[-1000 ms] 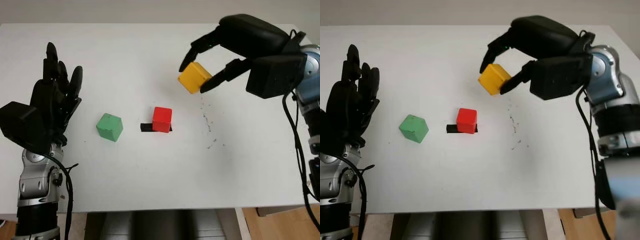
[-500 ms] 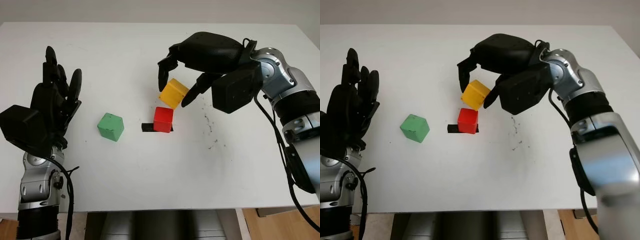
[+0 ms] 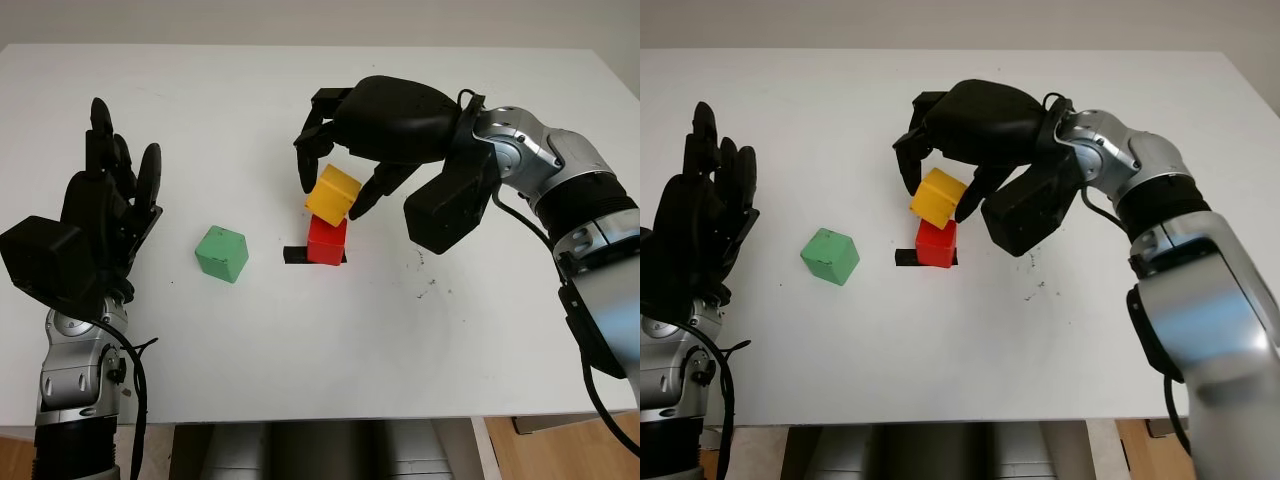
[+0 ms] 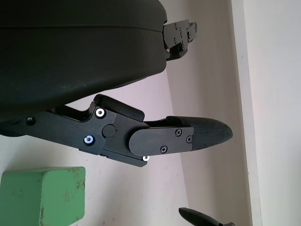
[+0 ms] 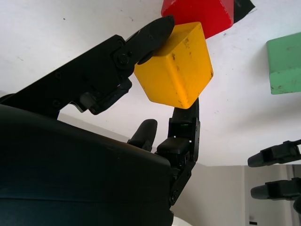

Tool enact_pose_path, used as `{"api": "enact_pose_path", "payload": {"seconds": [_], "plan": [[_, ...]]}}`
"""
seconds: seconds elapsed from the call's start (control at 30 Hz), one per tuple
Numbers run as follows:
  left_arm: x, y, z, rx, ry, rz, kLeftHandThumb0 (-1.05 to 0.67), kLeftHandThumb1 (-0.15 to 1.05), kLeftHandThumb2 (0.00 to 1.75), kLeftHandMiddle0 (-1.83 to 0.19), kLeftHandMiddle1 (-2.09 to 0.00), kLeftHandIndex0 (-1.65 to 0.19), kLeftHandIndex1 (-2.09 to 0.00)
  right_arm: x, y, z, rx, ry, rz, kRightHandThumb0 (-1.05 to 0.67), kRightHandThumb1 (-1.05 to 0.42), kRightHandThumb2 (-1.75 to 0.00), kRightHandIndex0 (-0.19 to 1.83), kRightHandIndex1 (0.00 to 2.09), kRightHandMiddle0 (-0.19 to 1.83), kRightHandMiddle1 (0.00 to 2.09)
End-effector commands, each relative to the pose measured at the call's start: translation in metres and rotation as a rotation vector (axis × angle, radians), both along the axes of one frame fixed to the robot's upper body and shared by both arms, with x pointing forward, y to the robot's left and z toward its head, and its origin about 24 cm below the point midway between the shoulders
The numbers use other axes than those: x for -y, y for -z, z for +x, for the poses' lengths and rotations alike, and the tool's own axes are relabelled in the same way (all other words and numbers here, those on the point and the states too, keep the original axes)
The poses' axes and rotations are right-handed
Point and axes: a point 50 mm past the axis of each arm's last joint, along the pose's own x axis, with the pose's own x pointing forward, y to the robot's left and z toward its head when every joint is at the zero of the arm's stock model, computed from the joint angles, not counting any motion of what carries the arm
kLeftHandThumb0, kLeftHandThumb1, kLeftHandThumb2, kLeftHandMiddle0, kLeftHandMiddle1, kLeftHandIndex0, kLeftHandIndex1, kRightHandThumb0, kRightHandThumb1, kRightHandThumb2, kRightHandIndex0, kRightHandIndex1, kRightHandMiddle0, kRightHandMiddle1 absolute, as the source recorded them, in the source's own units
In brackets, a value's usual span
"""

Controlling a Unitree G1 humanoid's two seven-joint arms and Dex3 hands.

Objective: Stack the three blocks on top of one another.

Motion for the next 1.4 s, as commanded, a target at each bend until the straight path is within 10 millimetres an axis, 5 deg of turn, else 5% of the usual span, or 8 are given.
{"api": "enact_pose_path", "payload": {"seconds": [0.0, 0.93, 1.37], "plan": [[0.0019, -0.0020, -0.0024, 0.011, -0.001, -0.001, -0.72, 1.05, 0.46, 0.19, 0.00, 0.19, -0.02, -0.0041, -0.0135, -0.0015, 0.049, -0.025, -0.006, -0.43, -0.87, -0.06, 0.14, 0.94, 0.61, 1.27], [0.0042, -0.0010, -0.0037, 0.005, -0.003, 0.004, -0.71, 1.05, 0.46, 0.19, 0.00, 0.19, 0.00, -0.0011, -0.0180, -0.0016, 0.054, -0.019, -0.115, -0.40, -0.87, -0.06, 0.21, 0.79, 0.61, 1.26], [0.0052, -0.0001, -0.0037, 0.006, -0.004, -0.002, -0.71, 1.05, 0.47, 0.19, 0.00, 0.19, 0.00, -0.0052, -0.0094, -0.0020, 0.054, -0.039, -0.124, -0.45, -0.86, -0.05, 0.17, 0.90, 0.62, 1.27]]}}
